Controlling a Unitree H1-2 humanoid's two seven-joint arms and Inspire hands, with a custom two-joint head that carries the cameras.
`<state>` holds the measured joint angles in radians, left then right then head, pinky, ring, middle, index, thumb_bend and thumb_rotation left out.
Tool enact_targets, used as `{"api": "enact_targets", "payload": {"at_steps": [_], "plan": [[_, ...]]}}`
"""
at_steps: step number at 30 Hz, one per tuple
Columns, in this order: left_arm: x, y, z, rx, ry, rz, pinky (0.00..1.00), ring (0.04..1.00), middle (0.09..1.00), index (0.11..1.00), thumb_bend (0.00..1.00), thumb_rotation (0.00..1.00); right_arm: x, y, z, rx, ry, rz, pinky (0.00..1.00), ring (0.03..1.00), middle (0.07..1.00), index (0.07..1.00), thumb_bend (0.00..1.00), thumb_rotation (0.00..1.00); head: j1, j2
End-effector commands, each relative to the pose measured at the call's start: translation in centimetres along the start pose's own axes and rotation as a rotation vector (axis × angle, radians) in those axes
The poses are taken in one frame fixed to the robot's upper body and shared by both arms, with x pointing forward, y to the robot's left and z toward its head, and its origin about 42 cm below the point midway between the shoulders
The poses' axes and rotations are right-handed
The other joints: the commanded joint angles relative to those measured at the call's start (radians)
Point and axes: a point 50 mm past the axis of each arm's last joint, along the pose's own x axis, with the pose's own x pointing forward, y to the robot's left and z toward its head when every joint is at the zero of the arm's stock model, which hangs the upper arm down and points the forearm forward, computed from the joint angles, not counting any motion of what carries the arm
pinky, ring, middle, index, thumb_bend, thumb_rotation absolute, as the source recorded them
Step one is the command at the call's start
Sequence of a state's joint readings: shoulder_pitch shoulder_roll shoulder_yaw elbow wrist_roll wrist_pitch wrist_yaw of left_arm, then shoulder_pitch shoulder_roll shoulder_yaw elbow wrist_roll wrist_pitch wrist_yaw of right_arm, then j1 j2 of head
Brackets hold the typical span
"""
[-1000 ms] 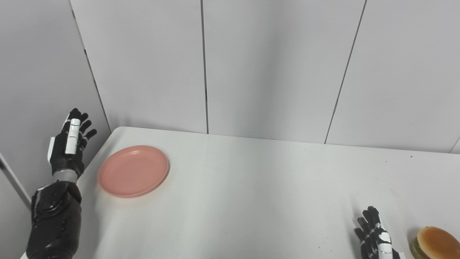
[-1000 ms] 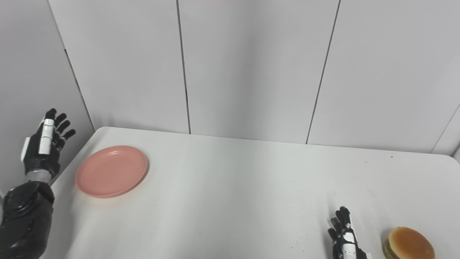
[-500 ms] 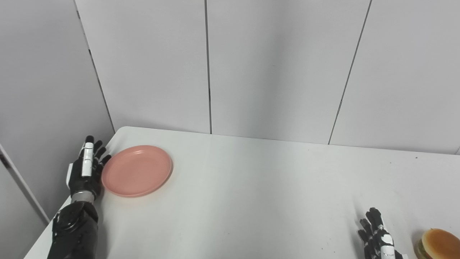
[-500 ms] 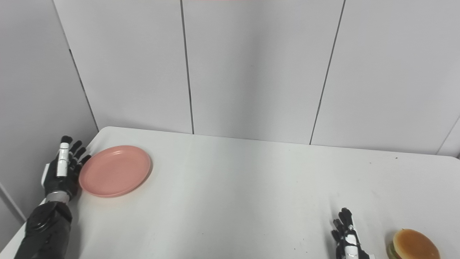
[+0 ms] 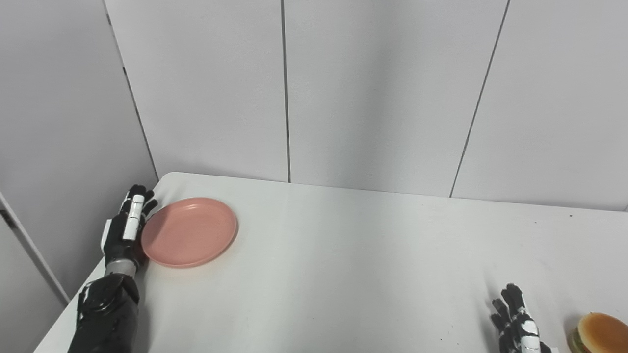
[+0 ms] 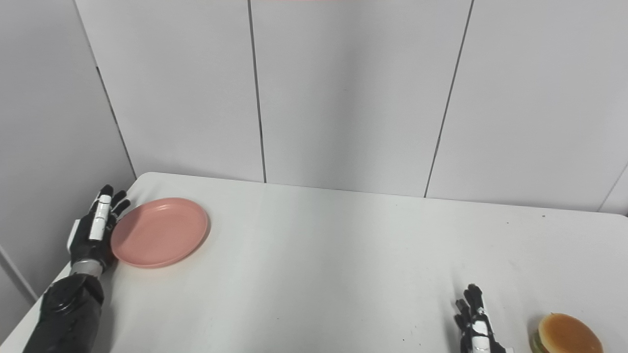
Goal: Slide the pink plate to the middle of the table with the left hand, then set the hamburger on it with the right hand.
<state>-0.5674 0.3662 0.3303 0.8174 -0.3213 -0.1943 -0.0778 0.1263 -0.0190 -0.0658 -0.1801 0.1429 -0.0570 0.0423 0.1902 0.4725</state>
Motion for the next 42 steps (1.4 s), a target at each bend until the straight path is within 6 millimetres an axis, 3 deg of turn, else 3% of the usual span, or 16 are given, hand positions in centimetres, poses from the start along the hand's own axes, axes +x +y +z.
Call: {"api": "enact_targets", "payload": {"at_steps": [1,12,17,21,28,37,42], "plan": [[0.5,-0.8,1.0,0.007,-0.033,-0.042,0.78,0.878,0.867,0.928,0.85,0.71,-1.9,0.1,-1.7,0.010,0.071,-0.017,1.00,0.969,0.992,0.972,0.82,1.00,-0.001,-0.001],[-1.0,-2.9,0.8,0.013,-0.026,-0.155,0.77,0.882,0.864,0.909,0.85,0.72,-2.1,1.0,-1.6,0.021,0.076,-0.011,1.00,0.964,0.996,0.978,0.84,1.00,-0.029,0.006],[-1.4,-4.6,1.0,-0.008,-0.016,-0.207,0.77,0.895,0.883,0.913,0.85,0.70,-2.2,1.2,-1.4,0.014,0.068,-0.005,0.96,0.944,0.982,0.966,0.84,1.00,-0.050,0.014],[-1.8,-6.4,0.7,0.016,0.000,-0.279,0.76,0.915,0.914,0.957,0.87,0.75,-2.2,1.4,-1.3,0.016,0.068,0.001,0.96,0.946,0.982,0.968,0.82,1.00,-0.057,0.018],[-2.7,-9.0,-0.2,0.011,0.019,-0.345,0.75,0.899,0.894,0.933,0.88,0.73,-2.3,1.6,-1.3,0.021,0.068,-0.002,0.96,0.947,0.979,0.962,0.81,1.00,-0.056,0.025],[-4.6,-11.7,-1.5,-0.018,0.051,-0.405,0.77,0.928,0.907,0.949,0.91,0.75,-2.4,1.5,-0.9,0.030,0.071,0.016,0.99,0.972,0.997,0.985,0.79,1.00,-0.043,0.026],[-6.0,-13.1,-1.7,-0.051,0.064,-0.415,0.78,0.926,0.907,0.938,0.91,0.73,-2.7,1.6,-0.6,0.008,0.070,0.012,0.96,0.951,0.985,0.972,0.79,1.00,-0.051,0.048]]}}
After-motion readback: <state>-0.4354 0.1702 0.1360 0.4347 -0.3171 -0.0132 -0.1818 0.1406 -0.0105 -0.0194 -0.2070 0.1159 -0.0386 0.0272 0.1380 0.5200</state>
